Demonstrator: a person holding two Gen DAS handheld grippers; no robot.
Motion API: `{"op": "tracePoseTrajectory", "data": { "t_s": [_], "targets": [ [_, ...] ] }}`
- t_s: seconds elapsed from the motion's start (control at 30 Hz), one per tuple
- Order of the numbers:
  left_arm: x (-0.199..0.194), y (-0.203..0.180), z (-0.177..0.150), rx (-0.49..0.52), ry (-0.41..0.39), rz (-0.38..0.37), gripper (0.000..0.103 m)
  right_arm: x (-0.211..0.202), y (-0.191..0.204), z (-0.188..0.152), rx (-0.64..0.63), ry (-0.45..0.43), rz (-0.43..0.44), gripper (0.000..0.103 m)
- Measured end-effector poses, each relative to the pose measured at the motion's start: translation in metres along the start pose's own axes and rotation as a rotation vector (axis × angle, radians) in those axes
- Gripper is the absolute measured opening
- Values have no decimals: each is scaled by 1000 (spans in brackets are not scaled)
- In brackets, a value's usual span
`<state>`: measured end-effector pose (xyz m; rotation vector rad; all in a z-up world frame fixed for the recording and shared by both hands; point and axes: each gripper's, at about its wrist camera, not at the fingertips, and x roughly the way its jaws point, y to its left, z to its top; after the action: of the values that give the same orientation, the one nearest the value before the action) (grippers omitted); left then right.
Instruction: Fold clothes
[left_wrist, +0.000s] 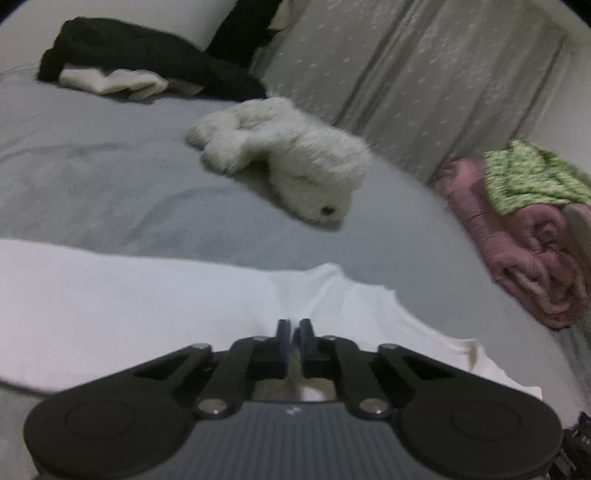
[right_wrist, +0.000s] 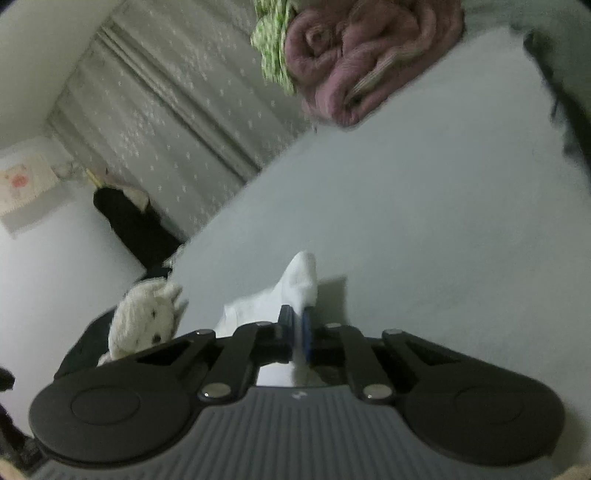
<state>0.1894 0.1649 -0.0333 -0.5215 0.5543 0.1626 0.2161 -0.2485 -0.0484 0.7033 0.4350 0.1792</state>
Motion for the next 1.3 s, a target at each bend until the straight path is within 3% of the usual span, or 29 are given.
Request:
{"op": "tracePoseTrajectory", "data": {
  "t_s": [0.07, 0.17, 0.23, 0.3, 0.33, 0.47, 0.6, 0.73, 0.8, 0.83, 0.97, 1.17, 1.3],
  "targets": [
    [0, 1, 0, 27, -15, 35, 4, -3, 1, 1, -12, -27, -19, 6],
    [5, 9, 1, 3, 10, 83, 5, 5, -4, -2, 1, 13, -65, 6],
    [5, 18, 1, -55, 28, 50, 14, 7, -9, -2, 26, 29, -67, 6],
    [3, 23, 3, -92, 26, 24, 35, 10, -13, -1, 50, 45, -69, 6],
    [1, 23, 3, -102, 19, 16, 38, 11, -15, -1, 62, 54, -69, 6],
    [-14, 11, 4, -76, -53, -11, 39, 9, -15, 0, 64, 58, -69, 9],
    [-22, -11, -5, 60, -64, -48, 39, 4, -8, 3, 46, 41, -94, 17],
    [-12, -22, -23, 201, -9, 73, 38, -7, 1, 8, -20, 2, -107, 18],
    [-11, -20, -30, 232, -4, 117, 37, -11, 9, 9, -71, -13, -102, 28],
    [-13, -18, -32, 239, -11, 128, 37, -11, 12, 9, -91, -18, -94, 40],
    [-25, -15, -31, 280, -31, 182, 34, -6, 19, 4, -137, 2, -68, 42],
    [-53, 1, -31, 284, -32, 257, 42, 0, 18, 1, -137, 42, -64, 42],
    [-72, 21, -29, 206, -17, 307, 50, -2, 19, 0, -132, 45, -58, 44]
  ]
}}
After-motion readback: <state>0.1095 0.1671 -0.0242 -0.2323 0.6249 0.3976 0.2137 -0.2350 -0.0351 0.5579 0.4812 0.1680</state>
